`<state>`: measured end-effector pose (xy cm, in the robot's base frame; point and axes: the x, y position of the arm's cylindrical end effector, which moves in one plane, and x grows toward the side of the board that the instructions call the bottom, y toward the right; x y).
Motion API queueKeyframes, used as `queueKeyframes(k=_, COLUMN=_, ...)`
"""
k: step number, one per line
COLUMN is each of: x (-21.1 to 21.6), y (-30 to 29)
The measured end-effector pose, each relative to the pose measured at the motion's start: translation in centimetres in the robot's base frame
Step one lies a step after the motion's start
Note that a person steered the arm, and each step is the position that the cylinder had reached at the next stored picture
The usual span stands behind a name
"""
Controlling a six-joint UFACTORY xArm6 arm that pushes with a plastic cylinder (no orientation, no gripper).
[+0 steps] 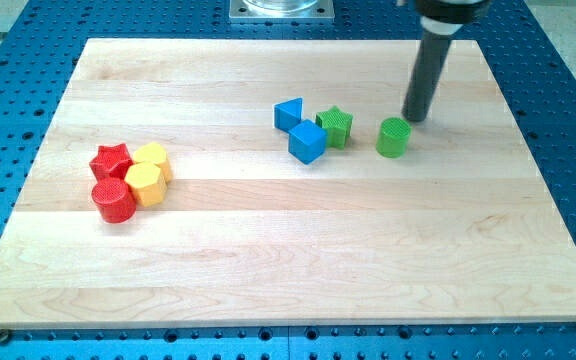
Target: Make a group of the green blocks and blue blocks
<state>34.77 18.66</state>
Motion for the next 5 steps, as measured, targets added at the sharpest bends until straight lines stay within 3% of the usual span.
queueKeyframes(k=2, x=7.3, y=-7.0)
queueKeyframes(k=3, x=11.3, y=-7.0)
queueKeyframes(k=4, x=12.6, y=-10.3)
queueKeyframes(k=5, x=10.3, y=-10.2)
